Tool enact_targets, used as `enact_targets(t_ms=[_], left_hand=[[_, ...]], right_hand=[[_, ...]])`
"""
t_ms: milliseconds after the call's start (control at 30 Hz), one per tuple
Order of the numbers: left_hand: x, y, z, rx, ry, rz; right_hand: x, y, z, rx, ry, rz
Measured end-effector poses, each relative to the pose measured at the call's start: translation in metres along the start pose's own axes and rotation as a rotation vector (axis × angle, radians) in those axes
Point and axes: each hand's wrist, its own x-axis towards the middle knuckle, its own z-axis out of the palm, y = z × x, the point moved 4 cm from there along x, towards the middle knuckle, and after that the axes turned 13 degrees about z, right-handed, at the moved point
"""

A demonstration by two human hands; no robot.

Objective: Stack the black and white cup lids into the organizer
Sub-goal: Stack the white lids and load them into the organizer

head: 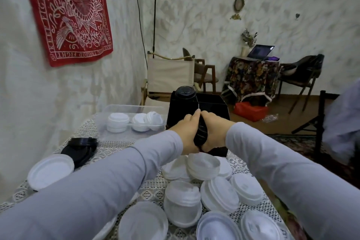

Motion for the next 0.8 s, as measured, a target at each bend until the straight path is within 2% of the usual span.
enact_targets(t_ms=[267, 500, 633, 800], left_hand=[[0.036, -0.041, -0.017, 0.265, -0.173, -0.080], [0.052, -0.038, 0.011, 0.524, -0.310, -0.054], [0.050, -0.038, 0.019, 0.659, -0.264, -0.010], [0.042, -0.037, 0.022, 0.694, -0.177, 0.016]], right_hand=[[0.036, 0.053, -0.022, 0.002, 0.053, 0.163], [0.052, 0.062, -0.018, 0.003, 0.040, 0.177], [0.055, 0.063, -0.018, 0.017, 0.048, 0.154], [0.053, 0.062, -0.026, 0.045, 0.069, 0.147]])
